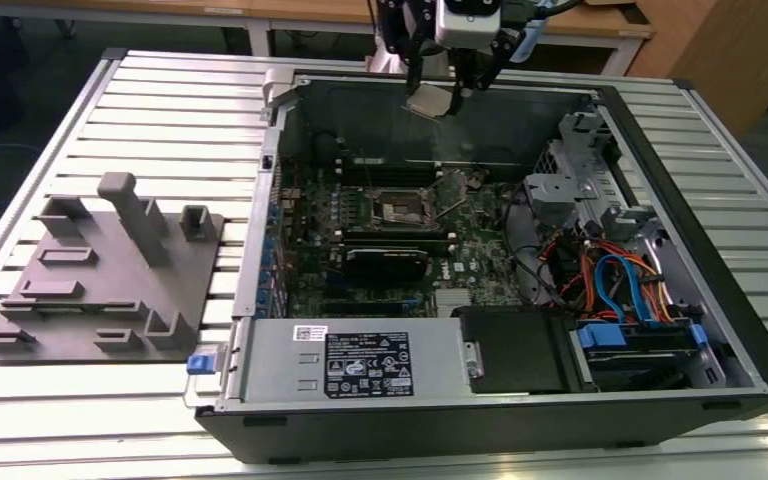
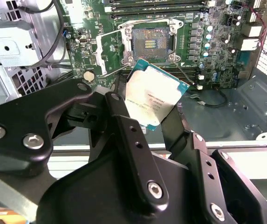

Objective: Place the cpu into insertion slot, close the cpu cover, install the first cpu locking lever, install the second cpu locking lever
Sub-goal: 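Place the cpu into insertion slot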

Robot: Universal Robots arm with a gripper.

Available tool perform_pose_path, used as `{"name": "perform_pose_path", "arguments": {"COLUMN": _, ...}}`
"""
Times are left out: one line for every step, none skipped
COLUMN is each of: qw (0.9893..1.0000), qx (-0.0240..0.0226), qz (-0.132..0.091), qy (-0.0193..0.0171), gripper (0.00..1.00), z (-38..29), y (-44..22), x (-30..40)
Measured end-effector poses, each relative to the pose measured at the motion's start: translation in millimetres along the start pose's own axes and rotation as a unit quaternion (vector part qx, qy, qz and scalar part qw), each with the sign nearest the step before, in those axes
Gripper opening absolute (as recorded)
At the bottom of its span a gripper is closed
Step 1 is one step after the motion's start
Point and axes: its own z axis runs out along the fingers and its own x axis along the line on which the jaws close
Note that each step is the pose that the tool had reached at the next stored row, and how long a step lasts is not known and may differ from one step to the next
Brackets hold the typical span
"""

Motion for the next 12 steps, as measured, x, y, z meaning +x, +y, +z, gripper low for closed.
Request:
{"name": "perform_pose_path", "arguments": {"qw": 1.0000, "qx": 0.0000, "qz": 0.000, "qy": 0.0000, "gripper": 0.54, "z": 0.0, "y": 0.0, "x": 0.0}}
{"name": "perform_pose_path", "arguments": {"qw": 1.0000, "qx": 0.0000, "qz": 0.000, "qy": 0.0000, "gripper": 0.54, "z": 0.0, "y": 0.0, "x": 0.0}}
{"name": "perform_pose_path", "arguments": {"qw": 1.0000, "qx": 0.0000, "qz": 0.000, "qy": 0.0000, "gripper": 0.54, "z": 0.0, "y": 0.0, "x": 0.0}}
{"name": "perform_pose_path", "arguments": {"qw": 1.0000, "qx": 0.0000, "qz": 0.000, "qy": 0.0000, "gripper": 0.54, "z": 0.0, "y": 0.0, "x": 0.0}}
{"name": "perform_pose_path", "arguments": {"qw": 1.0000, "qx": 0.0000, "qz": 0.000, "qy": 0.0000, "gripper": 0.54, "z": 0.0, "y": 0.0, "x": 0.0}}
{"name": "perform_pose_path", "arguments": {"qw": 1.0000, "qx": 0.0000, "qz": 0.000, "qy": 0.0000, "gripper": 0.54, "z": 0.0, "y": 0.0, "x": 0.0}}
{"name": "perform_pose_path", "arguments": {"qw": 1.0000, "qx": 0.0000, "qz": 0.000, "qy": 0.0000, "gripper": 0.54, "z": 0.0, "y": 0.0, "x": 0.0}}
{"name": "perform_pose_path", "arguments": {"qw": 1.0000, "qx": 0.0000, "qz": 0.000, "qy": 0.0000, "gripper": 0.54, "z": 0.0, "y": 0.0, "x": 0.0}}
{"name": "perform_pose_path", "arguments": {"qw": 1.0000, "qx": 0.0000, "qz": 0.000, "qy": 0.0000, "gripper": 0.54, "z": 0.0, "y": 0.0, "x": 0.0}}
{"name": "perform_pose_path", "arguments": {"qw": 1.0000, "qx": 0.0000, "qz": 0.000, "qy": 0.0000, "gripper": 0.54, "z": 0.0, "y": 0.0, "x": 0.0}}
{"name": "perform_pose_path", "arguments": {"qw": 1.0000, "qx": 0.0000, "qz": 0.000, "qy": 0.0000, "gripper": 0.54, "z": 0.0, "y": 0.0, "x": 0.0}}
{"name": "perform_pose_path", "arguments": {"qw": 1.0000, "qx": 0.0000, "qz": 0.000, "qy": 0.0000, "gripper": 0.54, "z": 0.0, "y": 0.0, "x": 0.0}}
